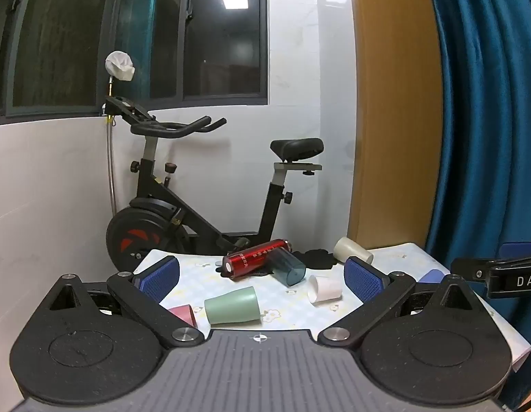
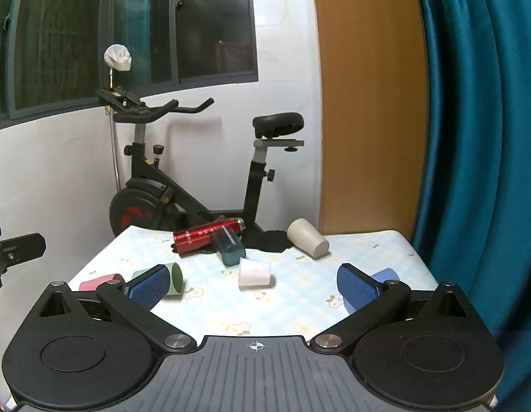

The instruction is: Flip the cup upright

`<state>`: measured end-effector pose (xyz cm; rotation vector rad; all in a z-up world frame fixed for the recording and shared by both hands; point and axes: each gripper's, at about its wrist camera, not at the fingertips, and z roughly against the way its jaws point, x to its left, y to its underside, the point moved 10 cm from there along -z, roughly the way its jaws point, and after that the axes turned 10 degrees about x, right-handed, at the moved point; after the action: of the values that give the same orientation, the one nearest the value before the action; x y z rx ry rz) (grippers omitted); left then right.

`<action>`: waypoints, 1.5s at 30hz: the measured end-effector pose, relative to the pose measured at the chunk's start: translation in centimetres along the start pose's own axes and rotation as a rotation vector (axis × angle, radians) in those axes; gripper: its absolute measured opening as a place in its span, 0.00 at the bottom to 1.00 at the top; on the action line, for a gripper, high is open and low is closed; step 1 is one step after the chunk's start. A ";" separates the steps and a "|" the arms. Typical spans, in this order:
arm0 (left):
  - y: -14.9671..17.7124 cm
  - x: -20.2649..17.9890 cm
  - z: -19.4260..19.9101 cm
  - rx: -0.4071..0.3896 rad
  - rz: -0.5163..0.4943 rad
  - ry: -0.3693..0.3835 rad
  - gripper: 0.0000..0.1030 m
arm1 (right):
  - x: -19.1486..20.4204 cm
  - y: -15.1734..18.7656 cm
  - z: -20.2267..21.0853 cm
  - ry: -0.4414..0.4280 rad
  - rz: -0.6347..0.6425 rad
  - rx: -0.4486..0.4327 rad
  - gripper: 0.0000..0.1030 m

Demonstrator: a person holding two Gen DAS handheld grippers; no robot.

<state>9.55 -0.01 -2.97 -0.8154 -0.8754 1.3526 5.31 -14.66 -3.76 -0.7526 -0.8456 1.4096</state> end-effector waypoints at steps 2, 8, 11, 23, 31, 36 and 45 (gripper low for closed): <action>0.0 0.0 0.0 0.006 0.005 0.003 1.00 | 0.1 0.0 0.3 0.003 -0.002 -0.004 1.00; -0.1 0.2 0.0 0.005 0.004 0.006 1.00 | 0.6 0.3 -0.5 -0.007 -0.003 0.008 1.00; -0.2 0.3 0.0 0.004 0.001 0.007 1.00 | 0.4 0.2 -0.5 -0.010 -0.002 0.010 1.00; 0.1 0.2 0.0 -0.001 -0.002 0.002 1.00 | 0.3 0.2 -0.5 -0.009 0.000 0.012 1.00; 0.0 0.0 0.1 -0.003 -0.003 0.000 1.00 | 0.3 0.1 -0.6 -0.009 0.000 0.011 1.00; 0.0 0.1 0.1 -0.003 -0.002 -0.001 1.00 | -0.4 -0.2 -0.2 -0.009 -0.005 0.005 1.00; -0.2 0.0 0.2 -0.006 -0.001 -0.001 1.00 | -0.6 -0.3 -0.1 -0.006 -0.009 -0.002 1.00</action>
<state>9.46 0.03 -2.73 -0.8194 -0.8807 1.3500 5.60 -15.31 -3.60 -0.7453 -0.8540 1.4037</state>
